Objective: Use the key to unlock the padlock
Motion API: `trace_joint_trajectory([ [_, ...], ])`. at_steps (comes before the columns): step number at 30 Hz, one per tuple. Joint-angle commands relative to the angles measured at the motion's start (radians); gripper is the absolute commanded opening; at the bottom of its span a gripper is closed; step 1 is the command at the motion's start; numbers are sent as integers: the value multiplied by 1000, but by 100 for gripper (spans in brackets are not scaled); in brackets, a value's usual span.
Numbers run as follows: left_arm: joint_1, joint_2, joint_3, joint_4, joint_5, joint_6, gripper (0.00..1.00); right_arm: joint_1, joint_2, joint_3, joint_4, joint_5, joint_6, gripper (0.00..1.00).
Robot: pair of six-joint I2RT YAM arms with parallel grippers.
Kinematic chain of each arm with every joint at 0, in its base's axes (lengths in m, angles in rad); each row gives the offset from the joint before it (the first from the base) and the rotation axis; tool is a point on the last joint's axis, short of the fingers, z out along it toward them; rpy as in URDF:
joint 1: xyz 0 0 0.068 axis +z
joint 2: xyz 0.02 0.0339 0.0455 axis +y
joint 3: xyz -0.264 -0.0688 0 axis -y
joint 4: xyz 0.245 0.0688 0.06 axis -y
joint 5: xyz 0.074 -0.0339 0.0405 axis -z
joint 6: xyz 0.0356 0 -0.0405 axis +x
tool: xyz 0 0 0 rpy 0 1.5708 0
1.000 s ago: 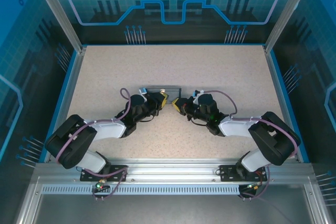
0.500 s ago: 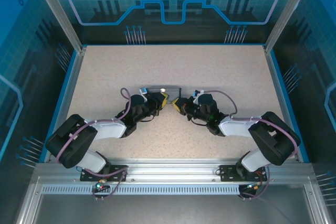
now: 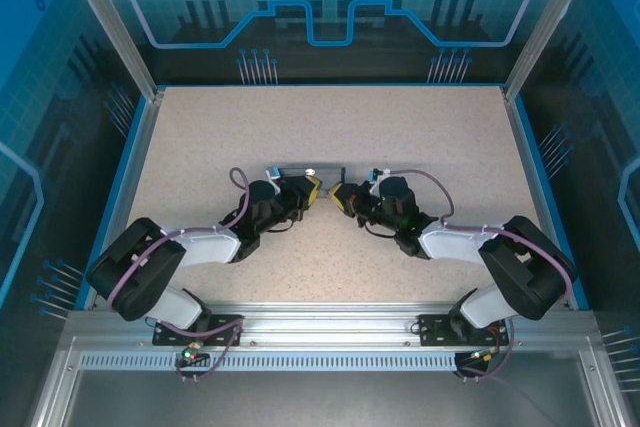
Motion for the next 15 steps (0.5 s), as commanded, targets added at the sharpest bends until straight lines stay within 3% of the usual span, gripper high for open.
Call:
trace_joint_trajectory([
  [1, -5, 3, -16, 64, 16, -9, 0, -10, 2, 26, -3, 18, -18, 0],
  [15, -14, 4, -10, 64, 13, -9, 0, -17, 29, 45, 0, 10, -17, 0],
])
